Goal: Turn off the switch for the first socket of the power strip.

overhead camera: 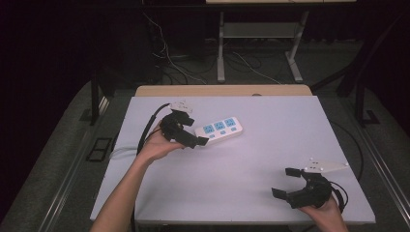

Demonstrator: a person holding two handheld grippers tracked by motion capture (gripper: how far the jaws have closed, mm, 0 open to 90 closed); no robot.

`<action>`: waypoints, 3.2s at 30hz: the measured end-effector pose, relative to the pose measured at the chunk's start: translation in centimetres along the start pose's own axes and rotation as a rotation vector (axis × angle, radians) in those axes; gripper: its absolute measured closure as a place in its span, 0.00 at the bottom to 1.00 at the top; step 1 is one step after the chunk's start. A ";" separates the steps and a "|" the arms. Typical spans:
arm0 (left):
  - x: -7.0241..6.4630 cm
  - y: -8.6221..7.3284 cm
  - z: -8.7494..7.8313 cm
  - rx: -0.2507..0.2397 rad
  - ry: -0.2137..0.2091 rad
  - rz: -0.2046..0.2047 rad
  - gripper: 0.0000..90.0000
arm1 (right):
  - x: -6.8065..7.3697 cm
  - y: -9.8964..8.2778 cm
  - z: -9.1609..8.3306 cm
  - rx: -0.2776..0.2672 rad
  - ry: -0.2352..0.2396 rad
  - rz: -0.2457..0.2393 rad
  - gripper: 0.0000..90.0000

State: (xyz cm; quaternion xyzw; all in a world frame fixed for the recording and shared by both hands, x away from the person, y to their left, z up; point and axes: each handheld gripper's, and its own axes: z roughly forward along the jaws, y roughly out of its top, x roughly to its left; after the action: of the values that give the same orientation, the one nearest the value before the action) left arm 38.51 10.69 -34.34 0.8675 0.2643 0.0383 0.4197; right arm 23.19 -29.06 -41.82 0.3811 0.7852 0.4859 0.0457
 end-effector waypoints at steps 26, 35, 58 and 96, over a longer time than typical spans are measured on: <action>2.6 3.4 2.1 0.111 0.005 0.021 0.16 | 0.2 0.0 0.0 0.002 0.006 -0.012 0.00; 3.7 3.3 2.8 0.108 0.018 0.000 0.36 | 0.3 0.0 0.1 0.012 0.011 -0.021 0.00; 5.6 2.7 4.5 0.087 0.022 -0.053 0.95 | 0.5 0.0 0.3 0.025 0.017 -0.035 0.00; 5.4 1.7 8.5 0.207 -0.045 -0.046 0.99 | 0.7 0.0 0.4 0.039 0.020 -0.051 0.00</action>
State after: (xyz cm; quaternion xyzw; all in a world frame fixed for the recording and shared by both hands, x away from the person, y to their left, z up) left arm 46.32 6.49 -39.42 0.9004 0.2774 -0.0183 0.3346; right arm 22.82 -28.28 -41.86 0.3571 0.8043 0.4730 0.0428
